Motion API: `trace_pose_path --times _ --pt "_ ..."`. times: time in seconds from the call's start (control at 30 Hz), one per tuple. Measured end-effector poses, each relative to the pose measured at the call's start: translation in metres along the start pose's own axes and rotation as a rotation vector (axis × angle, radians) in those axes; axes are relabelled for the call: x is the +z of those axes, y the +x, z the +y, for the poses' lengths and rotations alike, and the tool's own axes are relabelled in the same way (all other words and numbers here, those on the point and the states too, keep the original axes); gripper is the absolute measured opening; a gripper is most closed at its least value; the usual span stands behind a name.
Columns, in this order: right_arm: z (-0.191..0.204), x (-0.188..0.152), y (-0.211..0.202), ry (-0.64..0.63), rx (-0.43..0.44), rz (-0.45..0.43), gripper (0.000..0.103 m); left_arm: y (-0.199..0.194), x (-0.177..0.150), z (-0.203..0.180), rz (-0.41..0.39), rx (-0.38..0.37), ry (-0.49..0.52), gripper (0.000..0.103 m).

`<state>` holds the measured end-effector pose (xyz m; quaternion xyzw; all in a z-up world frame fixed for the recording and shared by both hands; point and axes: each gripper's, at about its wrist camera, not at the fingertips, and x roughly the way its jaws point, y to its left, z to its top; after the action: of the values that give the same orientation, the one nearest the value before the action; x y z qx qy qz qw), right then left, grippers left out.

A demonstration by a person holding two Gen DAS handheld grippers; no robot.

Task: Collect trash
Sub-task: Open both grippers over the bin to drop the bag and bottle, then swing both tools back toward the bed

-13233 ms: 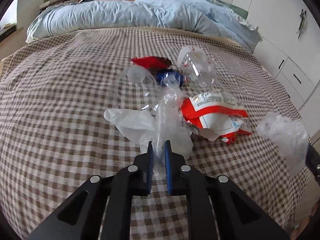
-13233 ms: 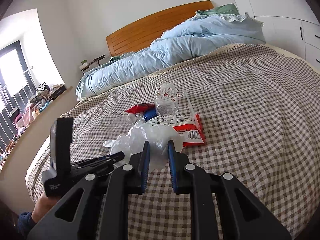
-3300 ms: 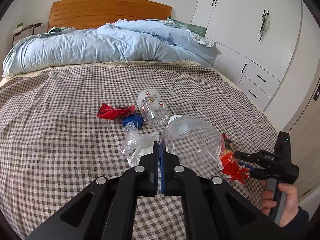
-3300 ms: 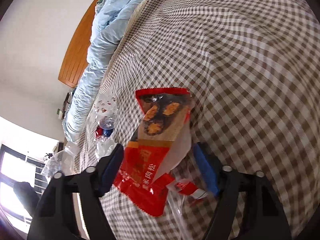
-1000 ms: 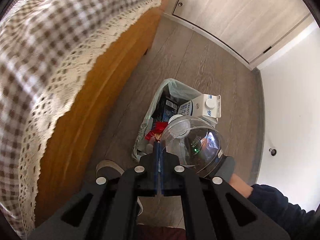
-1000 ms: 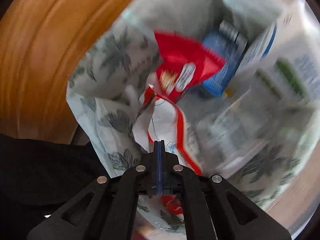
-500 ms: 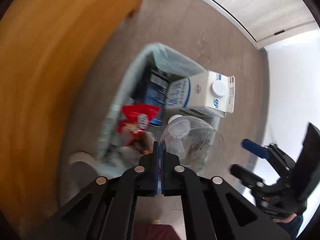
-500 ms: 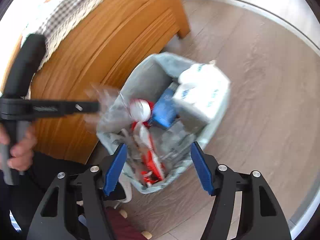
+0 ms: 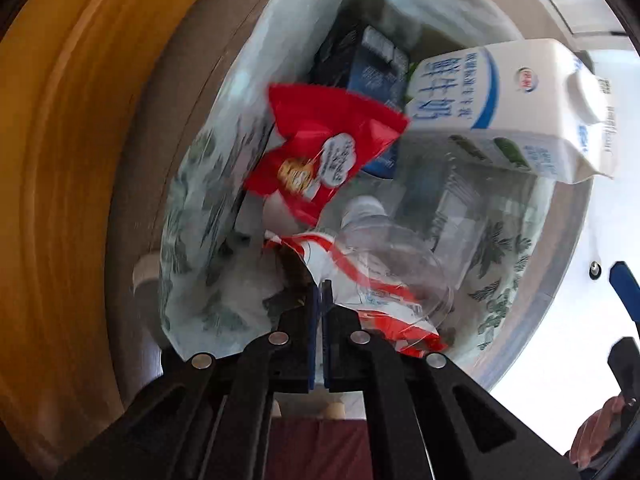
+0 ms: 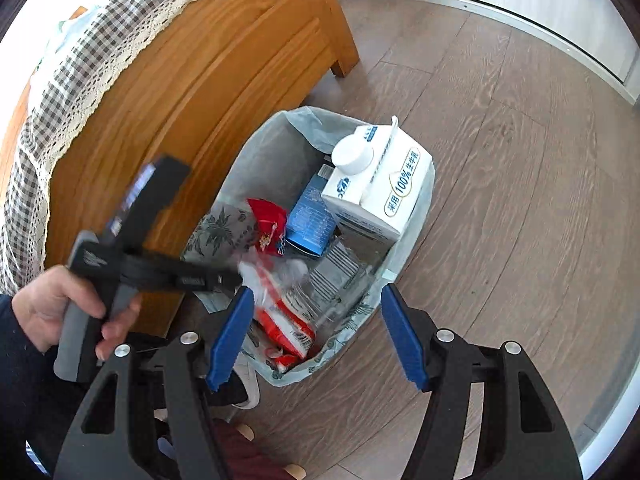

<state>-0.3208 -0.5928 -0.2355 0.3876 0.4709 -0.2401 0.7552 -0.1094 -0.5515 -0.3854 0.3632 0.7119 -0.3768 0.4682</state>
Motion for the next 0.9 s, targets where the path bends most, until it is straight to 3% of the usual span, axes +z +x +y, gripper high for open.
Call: trace_pose_path --times 0.1,0.13,0.17,0.2,0.27,0.47,0.67,0.77,0.9 --pt "0.003 -0.002 0.004 -0.009 0.002 0.007 0.064 -0.002 0.002 0.004 -0.013 0.023 -0.030 0.005" --pt "0.005 -0.003 0.005 -0.019 -0.009 0.010 0.064 -0.002 0.003 0.006 -0.027 0.042 -0.043 0.012" --pt "0.007 -0.004 0.006 -0.029 -0.019 0.011 0.064 -0.005 0.003 0.007 -0.040 0.058 -0.056 0.037" --pt "0.009 -0.004 0.007 -0.037 -0.026 0.015 0.064 -0.010 0.003 0.009 -0.060 0.028 -0.064 0.052" --pt "0.012 -0.006 0.010 -0.046 -0.041 0.019 0.064 -0.018 0.001 0.009 -0.076 0.000 -0.075 0.061" --pt "0.020 -0.004 0.001 -0.061 -0.077 0.000 0.064 -0.036 -0.007 0.008 -0.080 -0.002 -0.084 0.066" --pt "0.035 0.004 -0.019 -0.103 -0.124 -0.044 0.064 -0.065 -0.028 -0.002 -0.134 -0.072 -0.053 0.066" --pt "0.041 0.012 -0.027 -0.124 -0.173 -0.066 0.064 -0.089 -0.042 -0.017 -0.201 -0.081 -0.007 0.066" --pt "0.062 0.027 -0.042 -0.163 -0.263 -0.103 0.064 -0.143 -0.069 -0.028 -0.379 -0.110 0.073 0.066"
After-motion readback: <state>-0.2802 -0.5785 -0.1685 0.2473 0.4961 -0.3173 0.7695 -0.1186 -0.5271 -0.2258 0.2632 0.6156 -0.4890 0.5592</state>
